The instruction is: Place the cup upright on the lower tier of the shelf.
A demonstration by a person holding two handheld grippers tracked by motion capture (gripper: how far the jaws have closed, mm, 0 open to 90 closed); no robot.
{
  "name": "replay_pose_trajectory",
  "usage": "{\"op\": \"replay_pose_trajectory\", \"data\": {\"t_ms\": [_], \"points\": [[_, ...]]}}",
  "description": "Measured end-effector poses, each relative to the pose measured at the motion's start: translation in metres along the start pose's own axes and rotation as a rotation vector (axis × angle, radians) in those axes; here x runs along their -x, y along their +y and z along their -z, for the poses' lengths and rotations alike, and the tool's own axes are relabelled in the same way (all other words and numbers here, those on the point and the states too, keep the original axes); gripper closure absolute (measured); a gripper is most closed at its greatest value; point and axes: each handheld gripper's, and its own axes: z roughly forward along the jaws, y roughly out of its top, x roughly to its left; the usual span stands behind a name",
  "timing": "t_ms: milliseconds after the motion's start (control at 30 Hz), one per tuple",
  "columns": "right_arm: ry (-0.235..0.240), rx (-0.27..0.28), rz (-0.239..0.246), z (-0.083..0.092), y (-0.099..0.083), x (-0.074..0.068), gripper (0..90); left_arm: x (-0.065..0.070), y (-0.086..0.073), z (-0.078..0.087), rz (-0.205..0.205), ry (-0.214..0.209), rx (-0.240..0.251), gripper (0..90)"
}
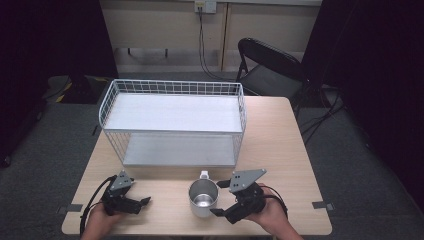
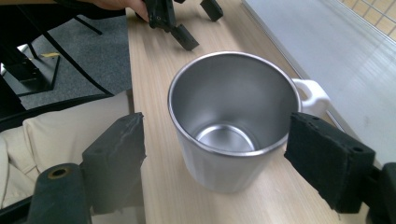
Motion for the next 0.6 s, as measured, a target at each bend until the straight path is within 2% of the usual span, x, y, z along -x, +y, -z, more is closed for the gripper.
{"op": "replay_pose_trajectory", "data": {"t_ms": [267, 300, 467, 600], "points": [[0.036, -0.010, 0.017, -0.016, 0.006, -0.005, 20.4, 0.000, 0.000, 0.000, 0.000, 0.000, 0.000, 5.3], [0.025, -0.009, 0.031, -0.019, 0.007, -0.006, 21.6, 0.000, 0.000, 0.000, 0.000, 0.000, 0.000, 5.3], [0.039, -0.005, 0.031, -0.023, 0.009, -0.007, 23.1, 0.000, 0.000, 0.000, 0.000, 0.000, 0.000, 5.3], [0.053, -0.029, 0.043, -0.029, 0.007, -0.008, 30.2, 0.000, 0.000, 0.000, 0.000, 0.000, 0.000, 5.3]]}}
